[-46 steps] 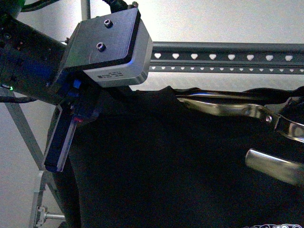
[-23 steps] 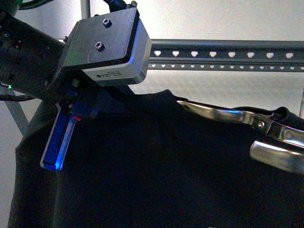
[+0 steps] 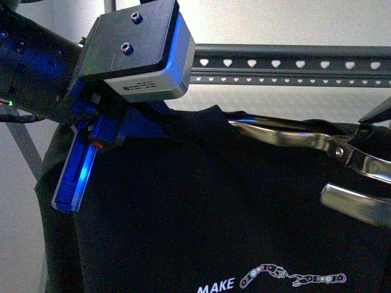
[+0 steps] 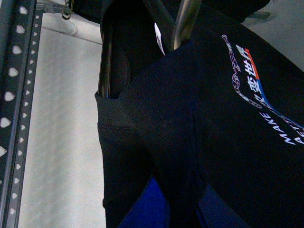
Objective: Hang clothes on hanger
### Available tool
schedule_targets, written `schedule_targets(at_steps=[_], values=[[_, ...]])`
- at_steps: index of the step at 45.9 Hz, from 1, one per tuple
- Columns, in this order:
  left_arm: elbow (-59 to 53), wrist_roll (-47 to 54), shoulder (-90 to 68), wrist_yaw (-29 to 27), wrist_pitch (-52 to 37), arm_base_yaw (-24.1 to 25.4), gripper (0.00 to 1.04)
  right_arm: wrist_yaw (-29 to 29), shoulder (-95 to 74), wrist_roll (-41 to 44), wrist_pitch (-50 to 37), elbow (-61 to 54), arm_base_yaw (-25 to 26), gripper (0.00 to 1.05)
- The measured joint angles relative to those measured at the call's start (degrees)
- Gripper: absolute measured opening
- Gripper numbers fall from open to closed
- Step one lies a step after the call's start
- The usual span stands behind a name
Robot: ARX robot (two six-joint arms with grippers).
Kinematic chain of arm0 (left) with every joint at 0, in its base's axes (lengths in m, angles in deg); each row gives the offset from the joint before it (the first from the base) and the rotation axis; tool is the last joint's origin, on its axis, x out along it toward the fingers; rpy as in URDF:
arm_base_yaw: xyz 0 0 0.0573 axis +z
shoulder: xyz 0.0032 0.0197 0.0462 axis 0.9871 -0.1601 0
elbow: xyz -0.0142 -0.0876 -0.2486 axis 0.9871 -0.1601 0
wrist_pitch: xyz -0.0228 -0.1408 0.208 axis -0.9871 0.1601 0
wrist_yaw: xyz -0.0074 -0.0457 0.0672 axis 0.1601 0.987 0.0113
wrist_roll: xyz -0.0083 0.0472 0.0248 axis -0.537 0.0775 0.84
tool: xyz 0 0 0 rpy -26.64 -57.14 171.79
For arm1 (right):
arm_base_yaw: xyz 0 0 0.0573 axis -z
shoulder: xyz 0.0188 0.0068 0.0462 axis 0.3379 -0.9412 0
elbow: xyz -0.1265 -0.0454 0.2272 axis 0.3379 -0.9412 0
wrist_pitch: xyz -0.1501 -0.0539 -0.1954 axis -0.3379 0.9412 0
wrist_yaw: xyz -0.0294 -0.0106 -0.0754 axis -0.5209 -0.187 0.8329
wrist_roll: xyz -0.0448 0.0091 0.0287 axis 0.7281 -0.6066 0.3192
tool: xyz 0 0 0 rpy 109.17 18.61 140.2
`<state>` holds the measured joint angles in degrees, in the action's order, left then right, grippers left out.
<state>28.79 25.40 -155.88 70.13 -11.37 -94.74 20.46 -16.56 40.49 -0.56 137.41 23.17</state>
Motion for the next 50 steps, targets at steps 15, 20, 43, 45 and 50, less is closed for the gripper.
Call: schedule_targets(at_steps=[15, 20, 43, 45, 50], values=[[0.0, 0.0, 0.0, 0.0, 0.0, 0.0, 0.04, 3.3, -9.4, -1.0, -2.1, 7.1, 0.7, 0.77], [0.0, 0.1, 0.0, 0.0, 0.0, 0.0, 0.04, 2.8, -10.9, -2.6, -3.5, 8.5, 1.0, 0.65], [0.0, 0.2, 0.3, 0.5, -0.4, 0.0, 0.47, 0.1, -12.8, -6.4, -5.8, 6.8, 4.2, 0.03], [0.0, 0.2, 0.2, 0.5, -0.4, 0.0, 0.56, -0.1, -13.4, -6.6, -5.8, 5.9, 5.0, 0.03], [0.0, 0.2, 0.2, 0.5, -0.4, 0.0, 0.78, 0.1, -15.0, -6.6, -5.6, 3.2, 7.3, 0.03]])
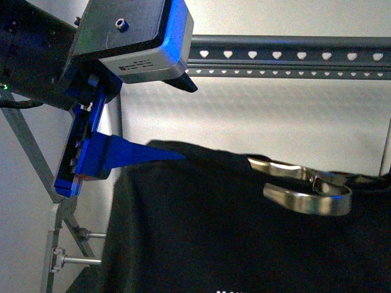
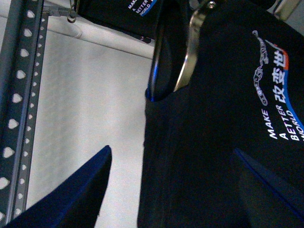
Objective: Hang clothes on hanger
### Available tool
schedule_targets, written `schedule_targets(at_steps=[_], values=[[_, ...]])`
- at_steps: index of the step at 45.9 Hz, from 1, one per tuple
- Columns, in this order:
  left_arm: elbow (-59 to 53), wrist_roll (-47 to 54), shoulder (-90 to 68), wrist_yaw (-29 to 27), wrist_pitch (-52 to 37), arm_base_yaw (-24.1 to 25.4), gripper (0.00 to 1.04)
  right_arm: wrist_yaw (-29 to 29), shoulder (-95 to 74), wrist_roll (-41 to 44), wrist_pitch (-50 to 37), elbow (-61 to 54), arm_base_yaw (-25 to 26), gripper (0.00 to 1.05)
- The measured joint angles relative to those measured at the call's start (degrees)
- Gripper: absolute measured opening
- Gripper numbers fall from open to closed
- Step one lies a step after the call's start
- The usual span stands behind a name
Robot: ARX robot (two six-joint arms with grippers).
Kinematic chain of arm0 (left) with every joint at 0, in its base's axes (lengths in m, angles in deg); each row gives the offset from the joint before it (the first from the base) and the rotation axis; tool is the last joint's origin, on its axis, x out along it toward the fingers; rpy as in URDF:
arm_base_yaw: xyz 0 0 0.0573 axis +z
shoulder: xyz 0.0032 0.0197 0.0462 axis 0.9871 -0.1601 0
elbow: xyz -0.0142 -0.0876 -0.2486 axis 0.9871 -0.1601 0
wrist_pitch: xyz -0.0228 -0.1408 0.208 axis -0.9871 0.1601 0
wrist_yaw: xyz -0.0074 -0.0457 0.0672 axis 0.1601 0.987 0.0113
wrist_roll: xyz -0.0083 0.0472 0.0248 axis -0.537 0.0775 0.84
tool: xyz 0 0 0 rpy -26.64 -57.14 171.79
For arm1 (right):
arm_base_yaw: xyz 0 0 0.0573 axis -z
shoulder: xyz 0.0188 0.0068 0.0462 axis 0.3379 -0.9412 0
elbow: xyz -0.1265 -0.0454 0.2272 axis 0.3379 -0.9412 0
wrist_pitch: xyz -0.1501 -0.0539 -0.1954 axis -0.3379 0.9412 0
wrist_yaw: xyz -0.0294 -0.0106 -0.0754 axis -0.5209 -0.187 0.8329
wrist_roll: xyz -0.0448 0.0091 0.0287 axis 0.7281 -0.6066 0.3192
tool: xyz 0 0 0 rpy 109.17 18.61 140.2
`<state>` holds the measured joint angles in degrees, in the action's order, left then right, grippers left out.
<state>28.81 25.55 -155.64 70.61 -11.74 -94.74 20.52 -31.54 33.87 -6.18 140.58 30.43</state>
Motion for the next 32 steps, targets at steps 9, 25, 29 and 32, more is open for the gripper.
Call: schedule_targets(at_steps=[9, 25, 29, 32], values=[[-1.8, -4.4, 0.5, -3.5, -4.0, -0.4, 1.00, -0.7, -1.0, -6.2, -0.9, -2.4, 1.6, 0.03], [-1.3, -96.2, 1.4, -50.8, -16.0, 7.8, 0.98, 2.6, 7.3, -46.8, 8.2, -4.9, -3.2, 0.03], [-2.8, -110.6, 1.6, -51.4, -17.5, 9.4, 0.98, 1.3, 9.6, -57.9, 11.0, -5.1, -4.9, 0.03], [-3.7, -117.3, 1.9, -48.9, -19.3, 9.7, 0.98, 0.3, 11.3, -66.6, 10.8, -5.0, -6.5, 0.03]])
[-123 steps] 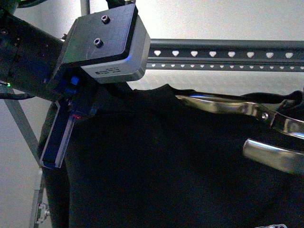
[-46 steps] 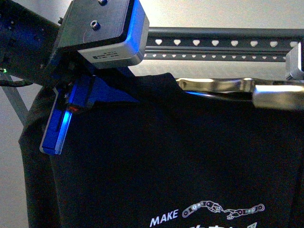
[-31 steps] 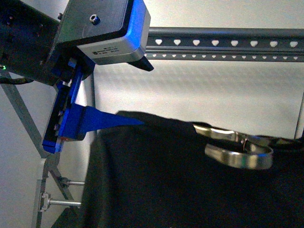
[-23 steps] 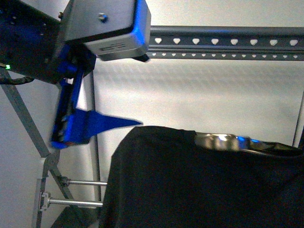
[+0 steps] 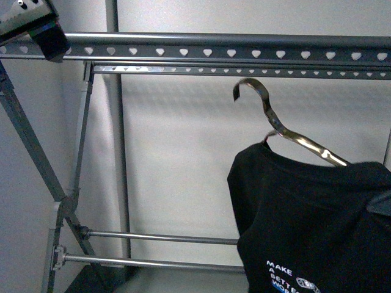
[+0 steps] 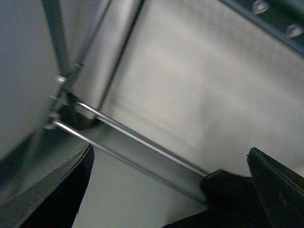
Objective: Hang clothes on hanger
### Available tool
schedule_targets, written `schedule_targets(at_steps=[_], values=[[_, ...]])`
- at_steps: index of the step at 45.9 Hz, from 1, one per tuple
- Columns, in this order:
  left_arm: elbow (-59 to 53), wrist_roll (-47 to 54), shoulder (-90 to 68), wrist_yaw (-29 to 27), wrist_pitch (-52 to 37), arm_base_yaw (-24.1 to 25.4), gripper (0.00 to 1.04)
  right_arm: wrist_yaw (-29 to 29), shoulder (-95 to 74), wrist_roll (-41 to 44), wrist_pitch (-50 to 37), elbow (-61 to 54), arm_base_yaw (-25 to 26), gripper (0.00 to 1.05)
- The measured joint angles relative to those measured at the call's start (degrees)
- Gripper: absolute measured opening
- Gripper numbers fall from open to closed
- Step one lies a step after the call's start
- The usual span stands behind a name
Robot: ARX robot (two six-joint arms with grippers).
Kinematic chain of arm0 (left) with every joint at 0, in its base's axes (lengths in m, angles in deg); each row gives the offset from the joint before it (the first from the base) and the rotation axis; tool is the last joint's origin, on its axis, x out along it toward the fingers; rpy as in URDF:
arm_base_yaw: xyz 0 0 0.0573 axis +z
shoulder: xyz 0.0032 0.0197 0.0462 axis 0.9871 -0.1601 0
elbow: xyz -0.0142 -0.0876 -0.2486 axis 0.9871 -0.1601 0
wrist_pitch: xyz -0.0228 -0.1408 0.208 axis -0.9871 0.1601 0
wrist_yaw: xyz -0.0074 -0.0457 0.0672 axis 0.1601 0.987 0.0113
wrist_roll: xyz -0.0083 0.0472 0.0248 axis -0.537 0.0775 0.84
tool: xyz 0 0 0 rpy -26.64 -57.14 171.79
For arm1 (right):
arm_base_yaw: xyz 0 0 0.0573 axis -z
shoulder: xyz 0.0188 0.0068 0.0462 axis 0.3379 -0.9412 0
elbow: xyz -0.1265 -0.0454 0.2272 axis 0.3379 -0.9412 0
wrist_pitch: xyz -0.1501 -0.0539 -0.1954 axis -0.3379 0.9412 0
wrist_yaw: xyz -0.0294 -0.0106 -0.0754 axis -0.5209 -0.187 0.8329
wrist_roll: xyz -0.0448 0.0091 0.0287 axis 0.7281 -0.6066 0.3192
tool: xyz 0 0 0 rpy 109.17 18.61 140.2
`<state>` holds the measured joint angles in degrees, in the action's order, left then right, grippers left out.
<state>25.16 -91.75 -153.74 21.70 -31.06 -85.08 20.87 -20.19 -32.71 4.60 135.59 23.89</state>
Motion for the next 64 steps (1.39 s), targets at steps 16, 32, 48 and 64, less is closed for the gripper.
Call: schedule_targets(at_steps=[16, 32, 48, 64], values=[[-26.6, 24.8, 17.6, 5.2, -17.7, -2.5, 0.39, 3.6, -2.6, -36.2, -3.2, 20.4, -2.8, 0.03], [-45.1, 26.8, 27.7, 7.6, -24.2, 0.3, 0.04, 10.7, -20.9, -47.1, 9.9, 49.9, -3.6, 0.03], [-56.7, 26.9, 39.5, 11.1, -24.0, 4.2, 0.04, 18.1, -29.7, -54.3, 9.4, 54.3, -3.9, 0.03], [-62.0, 27.1, 51.2, 11.1, -17.5, 4.2, 0.04, 17.1, -31.3, -54.9, -1.6, 43.6, -2.3, 0.03]])
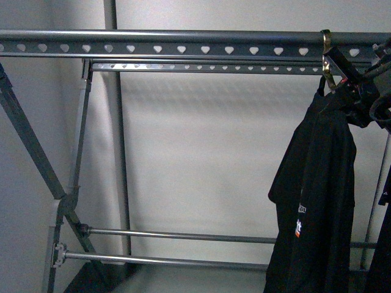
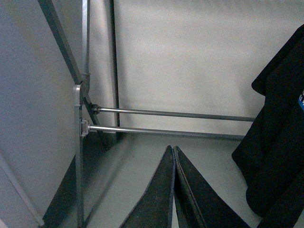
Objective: Hang clothes on hanger
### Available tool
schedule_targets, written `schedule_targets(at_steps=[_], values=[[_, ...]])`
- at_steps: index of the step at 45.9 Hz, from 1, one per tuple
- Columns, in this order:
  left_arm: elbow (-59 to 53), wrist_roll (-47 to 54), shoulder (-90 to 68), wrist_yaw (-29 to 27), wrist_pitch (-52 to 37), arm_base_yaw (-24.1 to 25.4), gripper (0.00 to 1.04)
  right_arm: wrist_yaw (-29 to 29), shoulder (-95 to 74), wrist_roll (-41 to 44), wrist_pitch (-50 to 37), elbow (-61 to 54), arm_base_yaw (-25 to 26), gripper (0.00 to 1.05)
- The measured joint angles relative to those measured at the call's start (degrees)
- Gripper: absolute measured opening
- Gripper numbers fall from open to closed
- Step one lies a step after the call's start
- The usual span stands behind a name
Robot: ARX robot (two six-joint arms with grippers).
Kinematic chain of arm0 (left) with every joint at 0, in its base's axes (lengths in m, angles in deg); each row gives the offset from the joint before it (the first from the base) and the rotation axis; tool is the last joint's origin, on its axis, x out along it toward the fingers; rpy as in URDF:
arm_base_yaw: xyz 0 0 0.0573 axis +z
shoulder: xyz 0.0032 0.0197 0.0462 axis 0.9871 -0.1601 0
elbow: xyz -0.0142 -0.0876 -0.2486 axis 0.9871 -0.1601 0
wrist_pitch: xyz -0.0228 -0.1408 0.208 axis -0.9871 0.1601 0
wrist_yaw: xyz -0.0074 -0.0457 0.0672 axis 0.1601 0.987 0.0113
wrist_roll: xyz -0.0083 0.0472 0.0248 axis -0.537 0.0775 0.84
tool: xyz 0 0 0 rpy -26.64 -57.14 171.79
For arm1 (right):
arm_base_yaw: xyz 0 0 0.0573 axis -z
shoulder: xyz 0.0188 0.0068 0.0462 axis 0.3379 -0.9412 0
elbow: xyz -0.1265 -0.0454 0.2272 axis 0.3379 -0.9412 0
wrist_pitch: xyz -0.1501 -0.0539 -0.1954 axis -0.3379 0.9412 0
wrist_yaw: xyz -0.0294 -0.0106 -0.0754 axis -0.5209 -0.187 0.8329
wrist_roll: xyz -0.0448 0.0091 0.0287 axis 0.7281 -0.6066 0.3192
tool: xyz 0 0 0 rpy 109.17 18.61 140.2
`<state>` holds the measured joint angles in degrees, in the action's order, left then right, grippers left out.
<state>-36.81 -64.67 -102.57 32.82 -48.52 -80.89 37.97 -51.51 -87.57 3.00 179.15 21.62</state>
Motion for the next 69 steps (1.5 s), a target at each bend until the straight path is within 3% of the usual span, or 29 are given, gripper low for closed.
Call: schedule_targets(at_steps=[4, 14, 19, 26, 28, 32, 35, 38, 42, 48, 52, 69], values=[[-0.7, 0.0, 2.2, 0.0, 1.6, 0.0, 0.04, 2.1, 1.5, 2.0, -4.6, -4.5, 0.0, 0.13], [-2.5, 0.0, 7.2, 0.0, 3.6, 0.0, 0.04, 14.5, 17.7, 19.9, -27.6, -26.2, -1.0, 0.55], [-2.5, 0.0, 10.1, 0.0, 6.2, 0.0, 0.04, 16.9, 29.7, 26.9, -38.4, -38.3, -1.4, 0.73], [-2.5, 0.0, 14.1, 0.0, 10.2, 0.0, 0.04, 23.7, 55.1, 36.9, -41.9, -62.1, -4.9, 0.99], [-2.5, 0.0, 15.0, 0.0, 11.1, 0.0, 0.04, 24.8, 62.4, 39.5, -36.7, -67.0, -6.6, 0.95], [-2.5, 0.0, 16.7, 0.0, 12.6, 0.0, 0.04, 27.3, 79.2, 42.5, -18.1, -74.7, -10.7, 0.82], [-2.5, 0.0, 18.1, 0.0, 14.1, 0.0, 0.04, 25.8, 94.0, 44.0, -5.7, -80.6, -11.8, 0.68], [-2.5, 0.0, 19.2, 0.0, 15.1, 0.0, 0.04, 25.2, 99.4, 44.3, -3.9, -82.5, -10.4, 0.57], [-2.5, 0.0, 20.3, 0.1, 16.3, 0.0, 0.04, 17.8, 102.1, 44.7, -3.9, -84.0, -4.8, 0.43], [-2.5, 0.0, 22.3, 0.0, 18.3, 0.0, 0.04, 16.8, 103.9, 45.0, -4.4, -86.9, -2.1, 0.16], [-2.4, 0.0, 29.3, 0.0, 27.2, 0.0, 0.04, 16.7, 104.8, 45.2, -5.0, -88.1, -2.1, 0.01], [-2.4, 0.0, 31.9, 0.0, 28.3, 0.0, 0.04, 16.9, 107.9, 45.2, -5.7, -92.0, -2.0, 0.02]])
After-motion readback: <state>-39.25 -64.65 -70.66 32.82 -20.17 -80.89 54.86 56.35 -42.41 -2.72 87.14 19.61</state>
